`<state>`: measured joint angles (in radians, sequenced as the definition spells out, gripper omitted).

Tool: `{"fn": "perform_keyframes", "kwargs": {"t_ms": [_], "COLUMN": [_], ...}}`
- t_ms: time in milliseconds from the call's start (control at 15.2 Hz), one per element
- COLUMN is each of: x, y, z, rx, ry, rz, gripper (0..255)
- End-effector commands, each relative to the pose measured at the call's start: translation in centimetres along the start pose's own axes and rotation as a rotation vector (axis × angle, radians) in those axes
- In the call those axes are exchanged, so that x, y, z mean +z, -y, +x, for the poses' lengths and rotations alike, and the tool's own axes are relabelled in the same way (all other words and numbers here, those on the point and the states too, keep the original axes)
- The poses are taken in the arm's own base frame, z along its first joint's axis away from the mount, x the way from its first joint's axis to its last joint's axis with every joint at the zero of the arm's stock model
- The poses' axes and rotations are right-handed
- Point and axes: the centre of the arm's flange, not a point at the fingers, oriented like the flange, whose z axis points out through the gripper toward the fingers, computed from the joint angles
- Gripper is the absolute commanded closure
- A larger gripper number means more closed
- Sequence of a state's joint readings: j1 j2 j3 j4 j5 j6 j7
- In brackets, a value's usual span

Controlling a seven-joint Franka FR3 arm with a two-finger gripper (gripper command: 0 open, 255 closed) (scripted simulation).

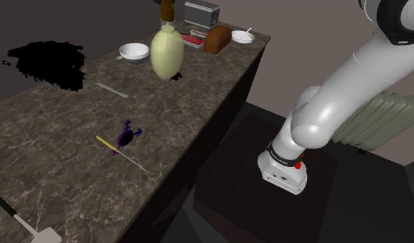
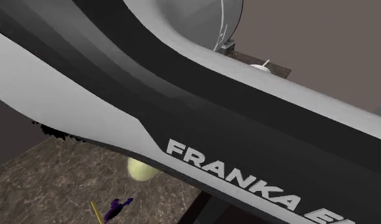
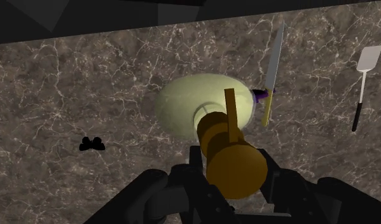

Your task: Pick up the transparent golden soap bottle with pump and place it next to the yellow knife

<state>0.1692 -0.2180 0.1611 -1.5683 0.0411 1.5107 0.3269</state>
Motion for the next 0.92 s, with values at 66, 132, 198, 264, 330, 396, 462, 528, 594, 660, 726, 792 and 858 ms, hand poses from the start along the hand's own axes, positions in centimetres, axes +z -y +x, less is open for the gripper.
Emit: {"fn": "perform_keyframes", "kwargs": {"t_ms": [66, 132, 198, 264, 330, 396, 462, 528, 594, 660, 726, 792, 858], "x": [-1.9, -2.4, -3.0, -3.7, -3.2, -2.6, -2.1, -1.6, -1.1, -0.6, 0.0, 0.5, 1.0], "y": [3.3, 4.4, 5.5, 6.8, 6.8, 6.8, 6.8, 6.7, 6.7, 6.7, 6.6, 6.6, 6.6], "z": [-1.8, -2.2, -2.7, -3.4, -3.4, -3.5, -3.6, -3.7, -3.8, -3.8, -3.9, -4.0, -4.1], "rx": [0.001, 0.001, 0.001, 0.001, 0.001, 0.001, 0.001, 0.001, 0.001, 0.001, 0.001, 0.001, 0.001], "ry": [-0.001, -0.001, -0.001, -0.001, -0.001, -0.001, -0.001, -0.001, -0.001, -0.001, -0.001, -0.001, -0.001], "rz": [0.000, 0.000, 0.000, 0.000, 0.000, 0.000, 0.000, 0.000, 0.000, 0.000, 0.000, 0.000, 0.000], "gripper": [255, 255, 255, 255, 255, 255, 255, 255, 255, 255, 255, 255, 255]}}
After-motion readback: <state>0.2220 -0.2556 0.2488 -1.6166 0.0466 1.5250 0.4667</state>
